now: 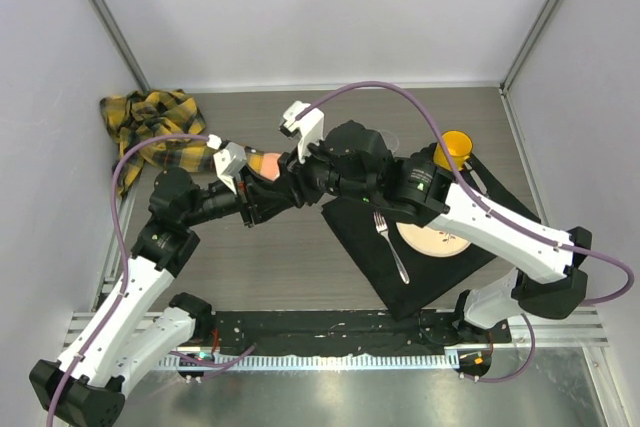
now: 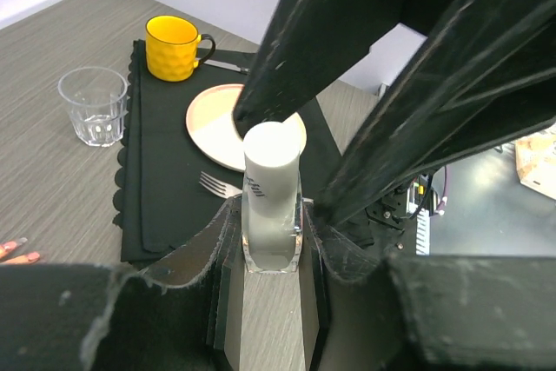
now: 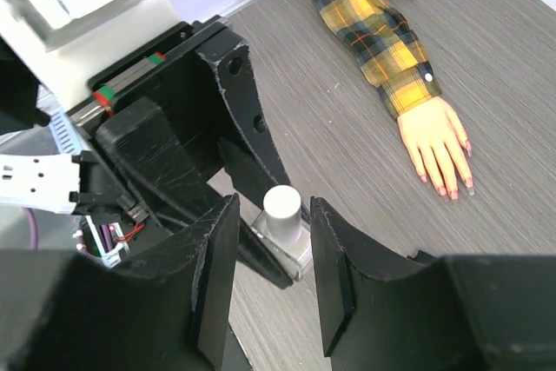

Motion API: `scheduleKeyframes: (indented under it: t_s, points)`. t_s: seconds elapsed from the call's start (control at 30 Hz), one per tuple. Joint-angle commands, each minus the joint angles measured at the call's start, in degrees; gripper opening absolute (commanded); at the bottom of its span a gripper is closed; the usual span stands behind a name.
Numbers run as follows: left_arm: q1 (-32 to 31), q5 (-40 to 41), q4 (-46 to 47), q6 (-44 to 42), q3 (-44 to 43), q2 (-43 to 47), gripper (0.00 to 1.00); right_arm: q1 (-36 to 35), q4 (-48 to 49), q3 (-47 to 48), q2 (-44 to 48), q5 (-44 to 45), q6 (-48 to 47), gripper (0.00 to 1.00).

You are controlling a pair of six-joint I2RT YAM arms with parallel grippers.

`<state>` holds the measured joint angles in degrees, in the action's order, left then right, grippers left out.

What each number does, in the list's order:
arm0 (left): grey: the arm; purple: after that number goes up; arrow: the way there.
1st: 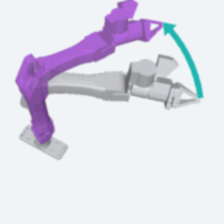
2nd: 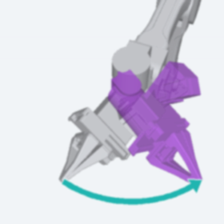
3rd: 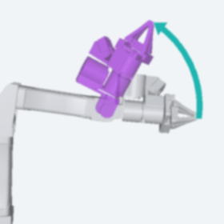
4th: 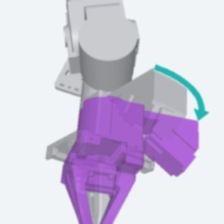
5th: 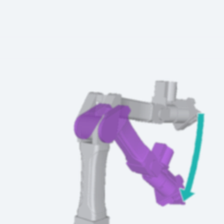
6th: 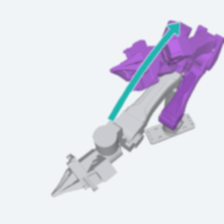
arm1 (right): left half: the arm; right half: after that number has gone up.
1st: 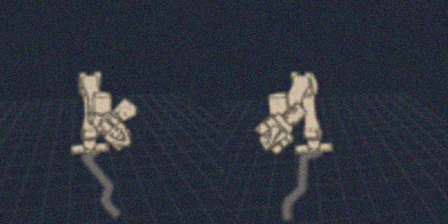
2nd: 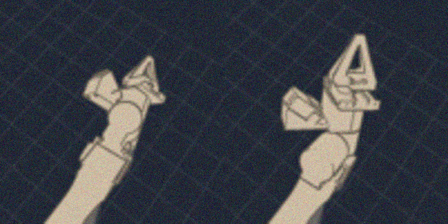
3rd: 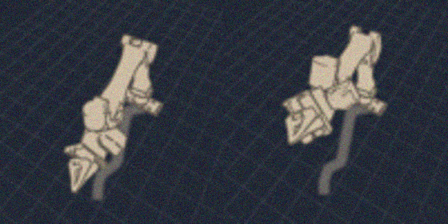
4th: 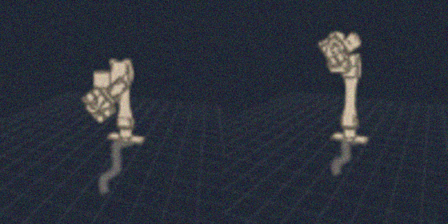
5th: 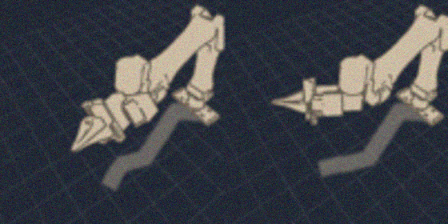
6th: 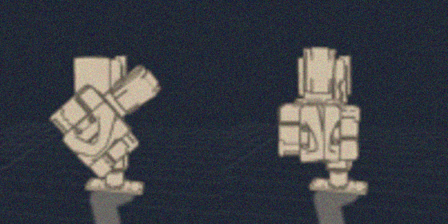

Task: Paint the nails

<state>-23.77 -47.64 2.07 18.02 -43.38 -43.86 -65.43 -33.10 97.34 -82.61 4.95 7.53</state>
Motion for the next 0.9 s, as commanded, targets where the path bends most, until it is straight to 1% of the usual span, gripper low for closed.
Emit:
scheduleKeyframes:
  t_s: [0.0,0.07,0.1,0.2,0.23,0.27,0.3,0.33,0.37,0.4,0.43,0.47,0.5,0.53,0.57,0.6,0.7,0.73,0.77,0.83,0.87]
  points:
    - [0.0,-1.2,3.0,0.8,-2.1,0.3,0.00,0.1,0.8,2.9,-1.6,1.5,-1.3,0.43]
    - [0.0,-1.1,3.0,0.7,-2.1,0.3,0.00,0.0,0.8,3.2,-2.0,1.5,-1.6,0.38]
    - [0.0,-1.1,3.0,0.7,-2.1,0.3,0.00,0.0,0.8,3.2,-2.1,1.9,-2.0,0.29]
    - [0.0,-0.9,2.9,0.7,-2.1,0.4,0.00,0.0,2.3,1.8,-1.1,3.1,-2.3,0.13]
    - [0.0,-0.4,2.6,0.5,-2.2,0.6,0.03,-0.1,3.2,-0.4,-0.1,3.7,-2.8,0.01]
    - [0.0,1.1,2.2,0.5,-2.2,0.8,0.09,-0.1,6.8,-2.2,0.9,4.7,-2.8,0.00]
    - [0.1,2.4,1.7,0.2,-2.2,1.0,0.27,-0.1,9.4,-4.5,2.2,5.8,-3.0,0.01]
    - [0.1,3.3,0.2,-0.9,-2.5,1.1,0.35,-0.1,12.3,-10.1,5.3,7.5,-3.8,0.00]
    - [0.0,5.6,-0.7,-1.6,-2.8,1.9,0.50,-0.1,18.4,-13.0,6.7,8.5,-4.1,0.00]
    - [0.1,6.8,-1.6,-2.3,-3.0,2.4,0.54,-0.1,21.5,-15.9,8.5,9.5,-4.4,0.01]
    - [0.0,8.1,-3.3,-3.6,-3.3,2.9,0.57,-0.1,24.9,-22.2,11.6,11.8,-4.5,0.01]
    - [0.0,9.7,-3.7,-4.0,-3.3,4.2,0.59,-0.1,32.2,-25.6,13.3,12.7,-4.8,0.00]
    - [0.1,12.9,-4.1,-4.6,-3.2,5.0,0.63,-0.1,36.4,-28.8,14.7,13.5,-5.0,0.00]
    - [0.1,14.7,-4.1,-4.8,-2.9,5.7,0.86,-0.1,39.9,-35.0,17.1,15.3,-5.2,0.00]
    - [0.1,16.2,-4.1,-5.5,-2.6,7.3,0.99,-0.1,46.7,-37.9,18.0,16.3,-5.5,0.00]
    - [0.1,19.7,-4.0,-5.9,-2.0,8.1,1.00,-0.1,49.8,-42.8,18.5,17.1,-5.7,0.00]
    - [0.1,25.6,-3.5,-6.2,-0.7,11.1,1.00,-0.2,58.7,-48.3,18.6,18.0,-5.7,0.00]
    - [0.1,28.7,-3.3,-6.4,-0.5,11.7,1.00,-0.2,61.0,-51.9,18.4,17.7,-5.4,0.00]
    - [0.0,30.5,-3.4,-6.5,-0.2,12.2,1.00,-0.3,67.0,-54.0,17.9,17.5,-5.3,0.00]
    - [0.1,34.4,-3.8,-7.0,0.0,13.5,0.99,-0.7,72.9,-59.3,15.4,18.0,-5.8,0.01]
    - [0.1,35.4,-4.0,-7.2,0.1,13.8,1.00,-0.9,77.6,-60.5,14.1,19.3,-6.0,0.01]
